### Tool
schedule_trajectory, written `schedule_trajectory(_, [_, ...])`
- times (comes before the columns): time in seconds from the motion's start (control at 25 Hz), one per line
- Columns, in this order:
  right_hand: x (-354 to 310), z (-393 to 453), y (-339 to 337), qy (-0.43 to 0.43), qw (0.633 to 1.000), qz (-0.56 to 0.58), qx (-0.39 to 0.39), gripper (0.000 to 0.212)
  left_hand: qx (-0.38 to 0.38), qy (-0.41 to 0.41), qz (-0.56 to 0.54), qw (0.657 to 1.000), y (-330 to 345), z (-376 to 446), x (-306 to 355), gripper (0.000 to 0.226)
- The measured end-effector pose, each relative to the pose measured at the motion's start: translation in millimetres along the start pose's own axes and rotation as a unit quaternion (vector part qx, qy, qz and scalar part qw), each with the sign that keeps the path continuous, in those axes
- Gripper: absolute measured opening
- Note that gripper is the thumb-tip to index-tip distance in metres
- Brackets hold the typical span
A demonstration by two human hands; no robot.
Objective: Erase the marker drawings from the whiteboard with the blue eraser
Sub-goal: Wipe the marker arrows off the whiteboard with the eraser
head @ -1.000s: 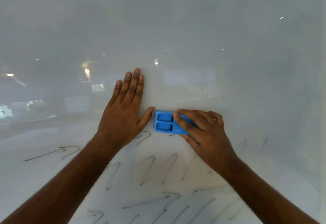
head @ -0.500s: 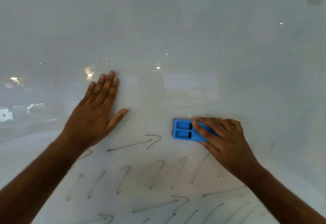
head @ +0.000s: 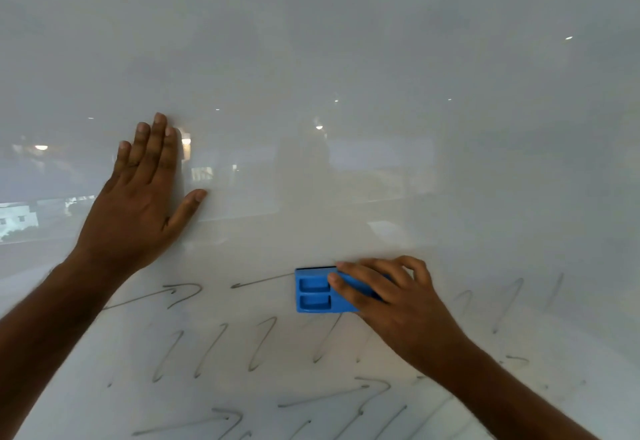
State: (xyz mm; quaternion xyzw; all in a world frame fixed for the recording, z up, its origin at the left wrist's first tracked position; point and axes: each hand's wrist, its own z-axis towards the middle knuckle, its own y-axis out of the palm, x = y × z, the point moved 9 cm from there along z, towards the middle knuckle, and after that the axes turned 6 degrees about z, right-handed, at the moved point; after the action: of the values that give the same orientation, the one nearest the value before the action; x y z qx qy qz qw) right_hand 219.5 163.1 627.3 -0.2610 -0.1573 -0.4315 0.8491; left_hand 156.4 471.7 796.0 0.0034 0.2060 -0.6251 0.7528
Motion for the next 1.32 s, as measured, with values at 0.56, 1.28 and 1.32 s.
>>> schedule_trajectory(0.56, [-7,53,-12,0.065,0.995,0.027,0.075,0.059,0.040,0.005,0.001,0.999,3,-6,-1,0.086])
schedule_trajectory(1.28, [-63,61,11,0.062,0.995,0.050,0.053,0.055,0.072,0.055,0.008,0.996,4,-7,-5,0.082])
schedule_trajectory(1.32, [-69,53,12,0.046,0.997,0.038,0.043,0.055,0.069,0.066,0.011,0.995,4,-7,-6,0.082])
